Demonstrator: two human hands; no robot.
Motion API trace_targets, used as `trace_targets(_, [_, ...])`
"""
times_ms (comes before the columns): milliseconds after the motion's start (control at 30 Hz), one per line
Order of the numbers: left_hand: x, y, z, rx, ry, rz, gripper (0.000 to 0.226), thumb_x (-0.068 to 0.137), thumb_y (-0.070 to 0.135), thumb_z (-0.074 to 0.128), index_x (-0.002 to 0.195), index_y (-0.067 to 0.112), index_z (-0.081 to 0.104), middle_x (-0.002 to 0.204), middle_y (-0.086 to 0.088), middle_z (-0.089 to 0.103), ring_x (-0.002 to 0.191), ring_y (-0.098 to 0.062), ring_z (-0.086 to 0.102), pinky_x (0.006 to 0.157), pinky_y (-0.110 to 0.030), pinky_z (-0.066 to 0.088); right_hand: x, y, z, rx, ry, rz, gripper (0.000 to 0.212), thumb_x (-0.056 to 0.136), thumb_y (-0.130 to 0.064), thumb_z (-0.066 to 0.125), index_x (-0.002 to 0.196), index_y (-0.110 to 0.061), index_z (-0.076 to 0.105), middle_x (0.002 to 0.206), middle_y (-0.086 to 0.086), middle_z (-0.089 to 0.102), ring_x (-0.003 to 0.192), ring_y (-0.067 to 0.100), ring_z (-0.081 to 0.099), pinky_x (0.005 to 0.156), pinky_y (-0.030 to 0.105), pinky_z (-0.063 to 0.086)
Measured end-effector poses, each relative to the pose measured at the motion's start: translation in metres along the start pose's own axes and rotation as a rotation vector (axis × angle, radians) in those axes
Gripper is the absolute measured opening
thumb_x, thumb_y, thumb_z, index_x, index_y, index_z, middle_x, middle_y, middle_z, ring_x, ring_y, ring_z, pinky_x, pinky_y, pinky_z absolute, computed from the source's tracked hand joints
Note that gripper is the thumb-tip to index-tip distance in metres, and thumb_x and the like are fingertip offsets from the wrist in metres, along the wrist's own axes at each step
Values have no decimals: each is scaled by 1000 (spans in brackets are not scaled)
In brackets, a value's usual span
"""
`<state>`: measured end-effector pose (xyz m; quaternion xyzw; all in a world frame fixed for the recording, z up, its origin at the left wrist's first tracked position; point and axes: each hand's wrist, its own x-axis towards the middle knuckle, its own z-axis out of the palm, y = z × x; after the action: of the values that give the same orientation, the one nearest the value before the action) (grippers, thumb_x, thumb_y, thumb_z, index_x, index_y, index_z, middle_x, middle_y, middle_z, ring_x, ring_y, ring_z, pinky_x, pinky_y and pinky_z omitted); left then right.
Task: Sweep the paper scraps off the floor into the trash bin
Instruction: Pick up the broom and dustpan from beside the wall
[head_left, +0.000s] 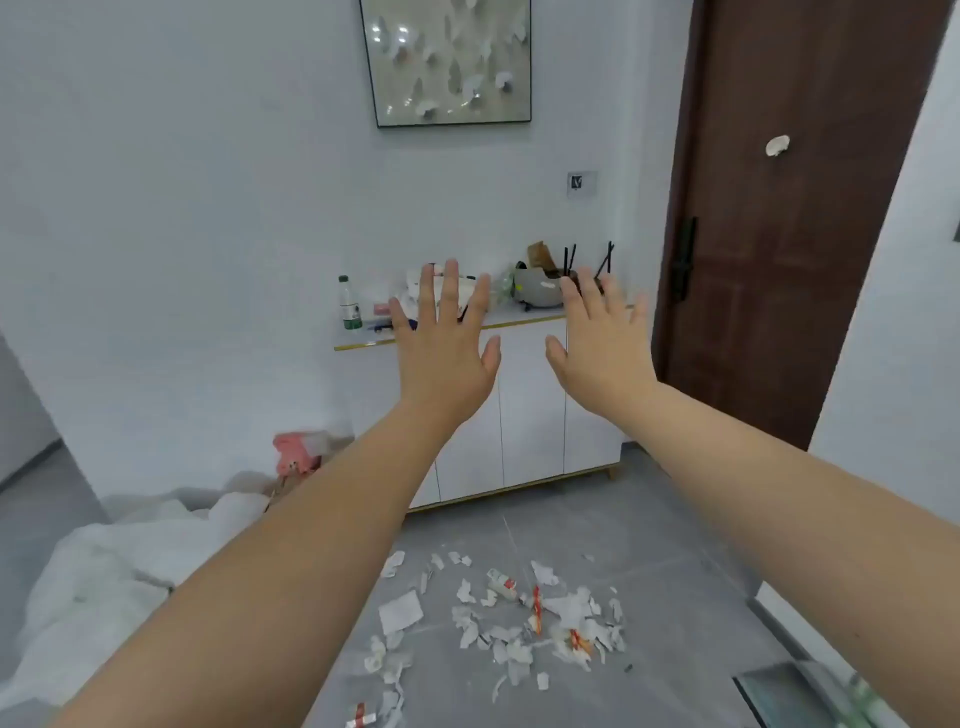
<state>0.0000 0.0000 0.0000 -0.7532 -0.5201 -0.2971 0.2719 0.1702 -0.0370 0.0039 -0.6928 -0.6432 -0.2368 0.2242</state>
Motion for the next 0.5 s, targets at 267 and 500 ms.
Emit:
trace_targets(267, [5, 137, 74, -119, -207, 74, 63, 99, 44, 27, 154, 25, 2, 161, -8, -8, 147, -31, -8, 113, -61, 4, -36, 128, 42, -169, -193, 135, 66, 97, -40, 33, 152, -12, 10, 159, 9, 4, 146, 28, 5, 115, 56, 7])
trace_targets(500, [-13, 247, 145, -241, -390, 120, 63, 100, 42, 26, 153, 25, -2, 160, -8, -11, 147, -30, -9, 115, -60, 4, -60, 229, 97, -209, -356, 225, 65, 96, -36, 38, 151, -12, 14, 159, 9, 7, 146, 28, 8, 114, 56, 8])
